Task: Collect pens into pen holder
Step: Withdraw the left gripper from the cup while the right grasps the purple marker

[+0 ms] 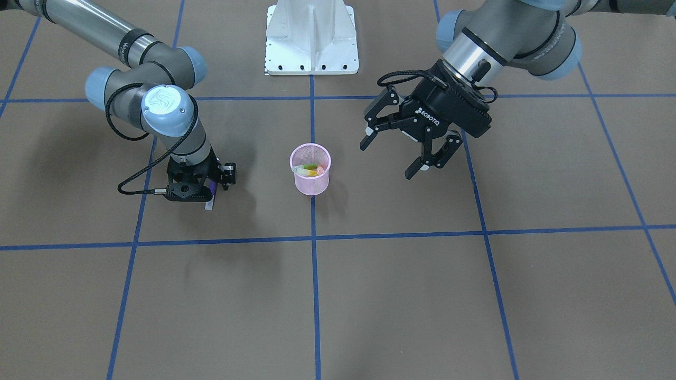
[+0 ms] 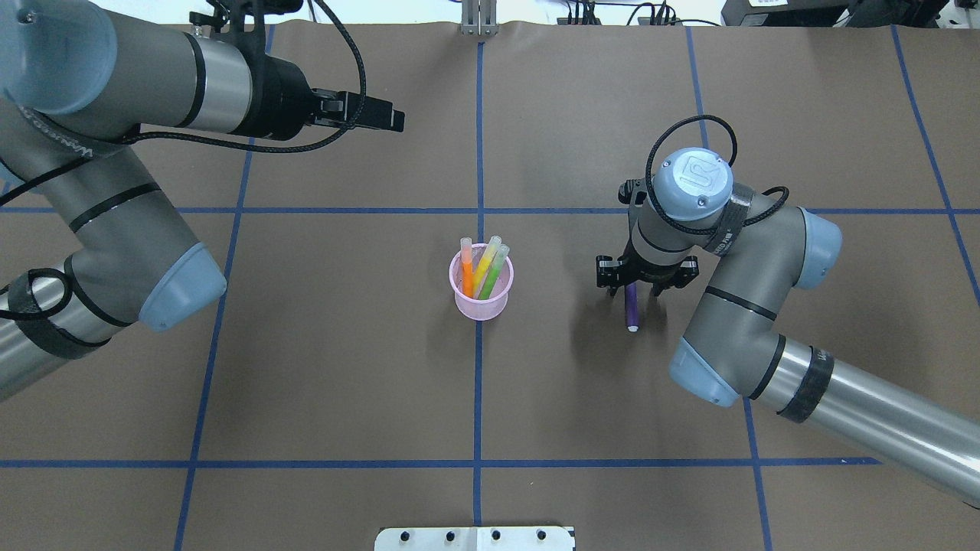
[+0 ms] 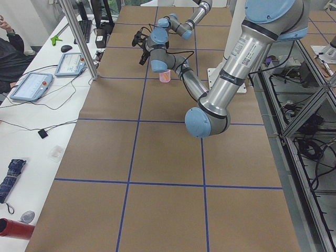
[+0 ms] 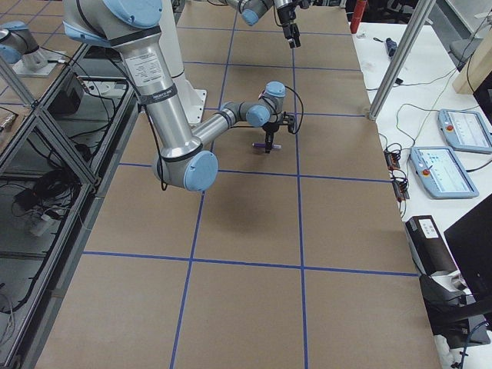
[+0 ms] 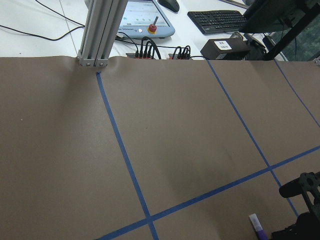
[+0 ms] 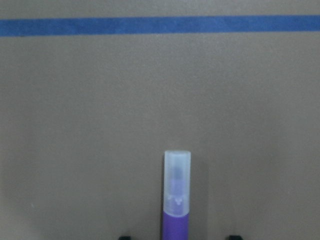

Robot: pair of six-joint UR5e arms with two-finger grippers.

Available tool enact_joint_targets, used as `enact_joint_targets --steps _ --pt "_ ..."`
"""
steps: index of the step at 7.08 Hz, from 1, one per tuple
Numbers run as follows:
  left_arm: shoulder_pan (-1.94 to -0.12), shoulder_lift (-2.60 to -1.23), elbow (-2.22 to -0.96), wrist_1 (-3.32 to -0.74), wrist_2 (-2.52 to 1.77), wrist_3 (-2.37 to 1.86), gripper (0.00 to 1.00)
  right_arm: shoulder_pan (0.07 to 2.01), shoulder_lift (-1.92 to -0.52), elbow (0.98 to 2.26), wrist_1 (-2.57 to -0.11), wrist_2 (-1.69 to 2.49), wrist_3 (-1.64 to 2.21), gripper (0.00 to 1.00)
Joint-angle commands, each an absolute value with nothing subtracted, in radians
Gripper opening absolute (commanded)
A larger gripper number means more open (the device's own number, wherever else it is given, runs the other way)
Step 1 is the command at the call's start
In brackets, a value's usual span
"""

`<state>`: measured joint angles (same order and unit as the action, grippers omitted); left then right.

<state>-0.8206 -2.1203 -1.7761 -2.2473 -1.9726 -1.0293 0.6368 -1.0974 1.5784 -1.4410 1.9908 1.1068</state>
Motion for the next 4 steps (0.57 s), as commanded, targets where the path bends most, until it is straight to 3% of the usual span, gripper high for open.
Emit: enact_joint_targets --steps 1,4 --pt "-0.821 -2.12 -1.775 -2.247 -1.973 -1.029 1.0 0.649 -1.094 1.58 -1.436 1.999 1.104 0.7" --pt "-0.821 -2.12 -1.772 -2.246 -1.973 -1.029 1.0 0.653 -1.094 1.585 -1.434 2.013 1.104 0.7"
